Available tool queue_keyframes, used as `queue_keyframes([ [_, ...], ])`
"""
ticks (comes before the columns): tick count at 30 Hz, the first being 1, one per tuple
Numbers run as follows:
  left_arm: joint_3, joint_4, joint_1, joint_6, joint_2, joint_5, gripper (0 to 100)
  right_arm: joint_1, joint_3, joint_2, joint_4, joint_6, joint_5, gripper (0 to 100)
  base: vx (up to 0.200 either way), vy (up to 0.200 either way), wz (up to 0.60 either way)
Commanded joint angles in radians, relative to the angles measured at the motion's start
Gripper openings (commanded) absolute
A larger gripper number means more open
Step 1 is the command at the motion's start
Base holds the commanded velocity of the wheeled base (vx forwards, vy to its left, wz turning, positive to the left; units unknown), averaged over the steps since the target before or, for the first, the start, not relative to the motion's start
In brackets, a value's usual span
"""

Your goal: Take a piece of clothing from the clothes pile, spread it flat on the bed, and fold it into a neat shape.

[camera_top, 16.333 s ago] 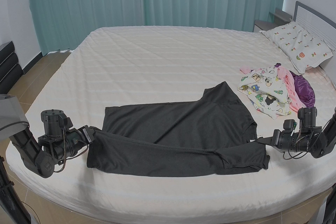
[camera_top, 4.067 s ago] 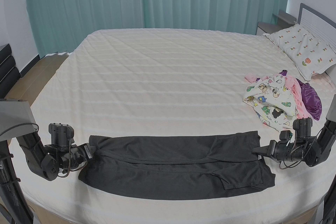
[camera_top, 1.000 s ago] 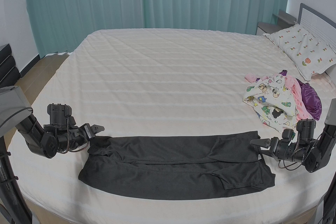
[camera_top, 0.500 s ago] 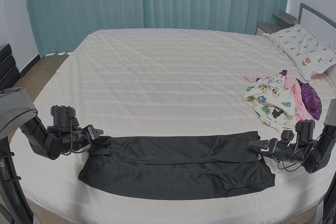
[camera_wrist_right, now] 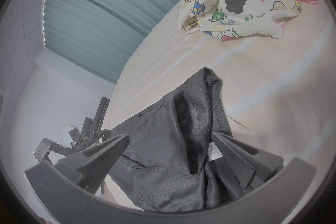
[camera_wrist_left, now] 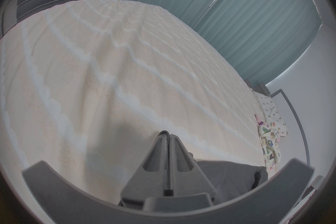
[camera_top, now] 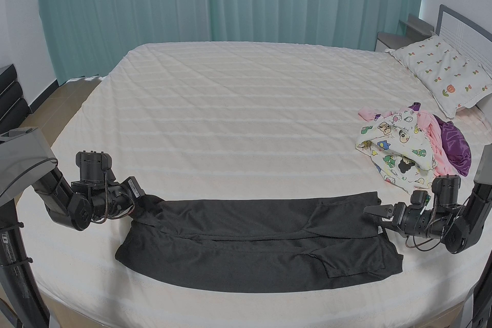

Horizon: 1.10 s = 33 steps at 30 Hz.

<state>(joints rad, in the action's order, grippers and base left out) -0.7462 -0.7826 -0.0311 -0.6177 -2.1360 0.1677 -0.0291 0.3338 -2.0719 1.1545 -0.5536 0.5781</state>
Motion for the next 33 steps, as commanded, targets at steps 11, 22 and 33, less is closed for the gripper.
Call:
queue_keyframes([
  [11, -0.024, -0.004, 0.011, -0.04, -0.002, 0.0, 0, -0.003, 0.007, 0.01, 0.004, -0.023, -0.009, 100, 0.0, 0.0, 0.0],
  [22, -0.036, -0.004, 0.022, -0.043, -0.004, 0.0, 0, -0.005, 0.005, 0.012, 0.033, -0.037, -0.011, 100, 0.0, 0.0, 0.0],
  [33, -0.044, -0.001, 0.034, -0.043, -0.022, 0.0, 0, -0.005, 0.004, 0.01, 0.033, -0.037, -0.011, 100, 0.0, 0.0, 0.0],
])
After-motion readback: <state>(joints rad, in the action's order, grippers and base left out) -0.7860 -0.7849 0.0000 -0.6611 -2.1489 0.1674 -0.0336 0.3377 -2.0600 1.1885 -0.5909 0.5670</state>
